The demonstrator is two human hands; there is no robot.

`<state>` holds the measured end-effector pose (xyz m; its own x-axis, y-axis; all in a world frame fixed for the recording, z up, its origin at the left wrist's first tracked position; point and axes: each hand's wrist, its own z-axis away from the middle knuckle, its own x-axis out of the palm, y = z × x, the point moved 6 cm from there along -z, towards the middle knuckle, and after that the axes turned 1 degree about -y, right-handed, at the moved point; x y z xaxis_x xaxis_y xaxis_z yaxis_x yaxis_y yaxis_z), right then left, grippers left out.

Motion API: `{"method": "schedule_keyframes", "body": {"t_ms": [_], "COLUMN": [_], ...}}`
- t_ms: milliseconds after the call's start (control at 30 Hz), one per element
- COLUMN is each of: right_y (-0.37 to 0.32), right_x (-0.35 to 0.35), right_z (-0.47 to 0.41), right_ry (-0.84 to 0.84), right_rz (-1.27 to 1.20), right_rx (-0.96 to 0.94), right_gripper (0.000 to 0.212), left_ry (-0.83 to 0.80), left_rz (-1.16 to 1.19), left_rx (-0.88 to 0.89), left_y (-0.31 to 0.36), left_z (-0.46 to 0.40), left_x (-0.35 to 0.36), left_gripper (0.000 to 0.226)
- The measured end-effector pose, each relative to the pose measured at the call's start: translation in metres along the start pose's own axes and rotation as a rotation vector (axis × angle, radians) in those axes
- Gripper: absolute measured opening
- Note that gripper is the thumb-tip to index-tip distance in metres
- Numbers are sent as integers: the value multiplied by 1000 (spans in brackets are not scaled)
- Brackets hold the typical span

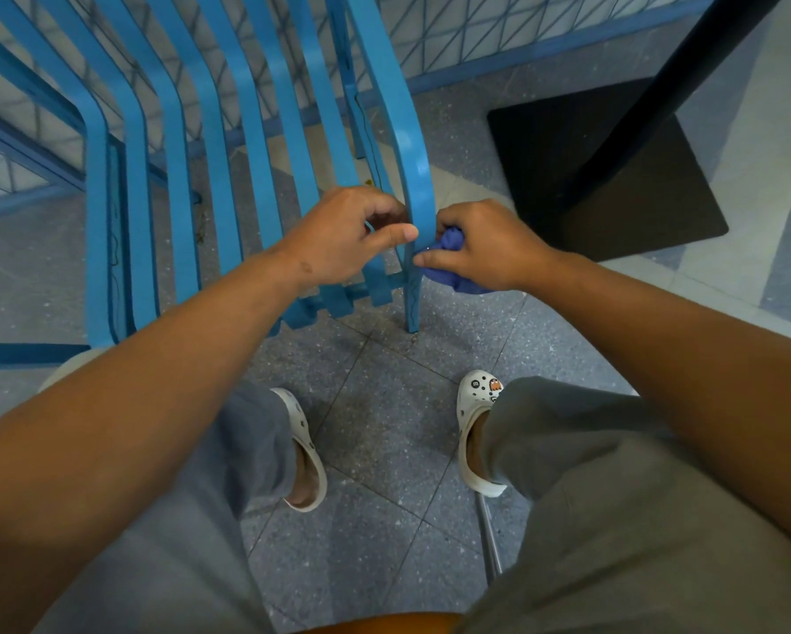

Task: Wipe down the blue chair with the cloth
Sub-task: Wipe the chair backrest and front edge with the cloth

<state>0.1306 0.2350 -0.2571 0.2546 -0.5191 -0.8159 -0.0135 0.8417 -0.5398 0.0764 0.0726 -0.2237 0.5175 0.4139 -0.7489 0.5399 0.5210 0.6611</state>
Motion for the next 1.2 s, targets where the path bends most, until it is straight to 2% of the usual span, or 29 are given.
{"method": "schedule_keyframes", "body": {"t_ms": [133,300,433,567,700,833,1200], "right_y": [0,4,-2,-14,-25,-30,-29], "right_x": [5,32,18,-20,-55,-60,-56], "right_z": [1,-6,-5,6,7,0,2], "right_ry": [25,-35,-49,61,244,153,128], "right_rz": [-68,7,8,-60,-337,-320,-323], "right_rx": [9,102,68,-45,-36,-22,-48], "right_gripper": [43,35,40,39,37,41,38], "left_ry": [6,8,19,86,164,167,148], "left_rz": [15,25,29,82,95,83,103], "left_rx": [8,11,17,24,26,-25,-62], "left_y": [3,5,5,7,12,8,3], "left_z": [0,-1,0,-1,-1,0,-1], "left_x": [-3,-5,-6,-15,-23,-23,-20], "left_gripper": [32,30,31,30,27,44,46]}}
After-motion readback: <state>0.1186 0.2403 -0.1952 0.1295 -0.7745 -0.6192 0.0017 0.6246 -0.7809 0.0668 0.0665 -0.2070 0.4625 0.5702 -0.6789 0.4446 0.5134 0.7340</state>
